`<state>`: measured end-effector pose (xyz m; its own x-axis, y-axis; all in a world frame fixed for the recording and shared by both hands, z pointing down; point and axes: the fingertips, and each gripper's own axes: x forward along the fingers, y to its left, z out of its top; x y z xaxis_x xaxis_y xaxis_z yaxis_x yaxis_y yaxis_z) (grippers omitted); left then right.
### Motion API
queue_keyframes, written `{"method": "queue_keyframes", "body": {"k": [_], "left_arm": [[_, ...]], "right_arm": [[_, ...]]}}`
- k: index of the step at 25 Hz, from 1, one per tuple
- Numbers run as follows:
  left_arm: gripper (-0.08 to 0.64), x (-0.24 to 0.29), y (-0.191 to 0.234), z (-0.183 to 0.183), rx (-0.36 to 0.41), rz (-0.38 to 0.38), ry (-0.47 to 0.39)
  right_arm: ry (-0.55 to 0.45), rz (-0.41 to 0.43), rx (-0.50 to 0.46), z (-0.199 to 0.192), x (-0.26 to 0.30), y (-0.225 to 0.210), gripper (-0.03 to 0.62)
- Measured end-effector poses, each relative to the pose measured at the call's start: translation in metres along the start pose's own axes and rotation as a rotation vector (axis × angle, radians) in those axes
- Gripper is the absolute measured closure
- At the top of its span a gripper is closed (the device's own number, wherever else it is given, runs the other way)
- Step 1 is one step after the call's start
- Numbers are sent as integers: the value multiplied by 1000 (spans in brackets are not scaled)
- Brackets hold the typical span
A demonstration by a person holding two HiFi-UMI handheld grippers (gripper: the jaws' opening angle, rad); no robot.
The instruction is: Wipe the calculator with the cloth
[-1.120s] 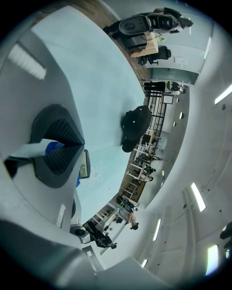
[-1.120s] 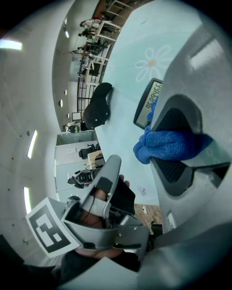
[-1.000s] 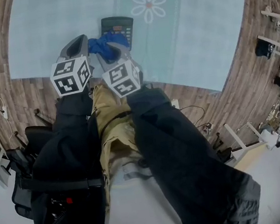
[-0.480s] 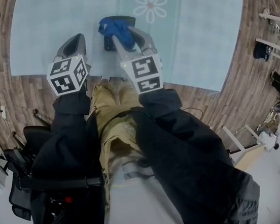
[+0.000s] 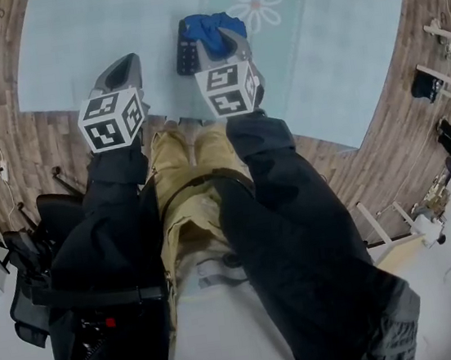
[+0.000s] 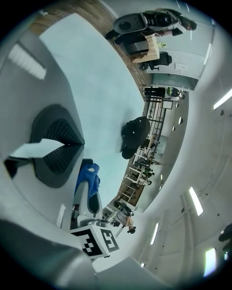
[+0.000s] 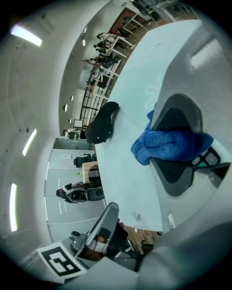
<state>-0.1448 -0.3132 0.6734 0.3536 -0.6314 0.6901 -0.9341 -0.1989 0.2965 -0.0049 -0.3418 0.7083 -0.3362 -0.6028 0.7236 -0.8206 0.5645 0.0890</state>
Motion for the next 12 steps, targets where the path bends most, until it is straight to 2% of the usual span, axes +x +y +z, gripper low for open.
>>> {"method": "queue_keyframes", "body": {"k": [5, 12], "left_arm": [[565, -4, 4, 1, -8, 1, -7], [565, -7, 1, 11, -4, -7, -24]], "right_arm": [[42, 73, -61, -10, 4, 38, 449], [72, 164, -56, -22, -5, 70, 451]]}}
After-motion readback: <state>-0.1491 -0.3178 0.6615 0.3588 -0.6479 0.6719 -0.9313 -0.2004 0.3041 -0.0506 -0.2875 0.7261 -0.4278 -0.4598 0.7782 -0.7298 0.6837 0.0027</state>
